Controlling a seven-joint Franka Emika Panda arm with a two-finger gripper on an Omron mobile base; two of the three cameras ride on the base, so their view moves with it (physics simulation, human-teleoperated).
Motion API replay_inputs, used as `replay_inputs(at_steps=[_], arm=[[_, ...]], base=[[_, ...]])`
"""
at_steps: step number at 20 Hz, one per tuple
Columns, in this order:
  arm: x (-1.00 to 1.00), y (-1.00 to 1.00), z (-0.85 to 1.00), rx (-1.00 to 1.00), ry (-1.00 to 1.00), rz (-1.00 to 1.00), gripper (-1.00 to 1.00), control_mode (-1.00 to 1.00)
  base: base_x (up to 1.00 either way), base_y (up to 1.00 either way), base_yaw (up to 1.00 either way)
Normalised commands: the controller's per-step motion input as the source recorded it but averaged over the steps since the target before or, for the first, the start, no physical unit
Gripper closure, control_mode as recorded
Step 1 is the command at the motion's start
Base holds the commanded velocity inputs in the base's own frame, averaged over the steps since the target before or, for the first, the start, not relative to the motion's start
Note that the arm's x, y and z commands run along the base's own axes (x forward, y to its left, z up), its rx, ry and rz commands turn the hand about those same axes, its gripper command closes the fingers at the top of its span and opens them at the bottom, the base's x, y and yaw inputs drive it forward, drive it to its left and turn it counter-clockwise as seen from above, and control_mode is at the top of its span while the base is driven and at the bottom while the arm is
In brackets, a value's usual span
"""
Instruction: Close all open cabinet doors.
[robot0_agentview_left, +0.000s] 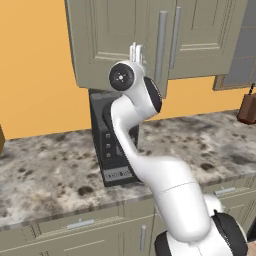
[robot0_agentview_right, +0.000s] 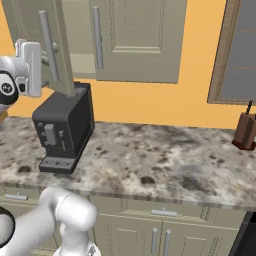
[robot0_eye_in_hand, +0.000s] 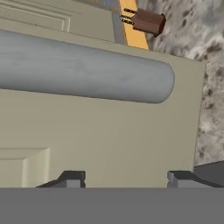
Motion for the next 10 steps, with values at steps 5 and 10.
replay_inputs(at_steps=[5,10], arm=[[0.77,-0.18,-0.04,0.00,0.08,-0.03,-1.00,-1.00],[0.77,-0.18,-0.08,0.00,0.11,-0.01,-1.00,-1.00]], base=[[0.00,0.00,0.00],[0.00,0.00,0.00]])
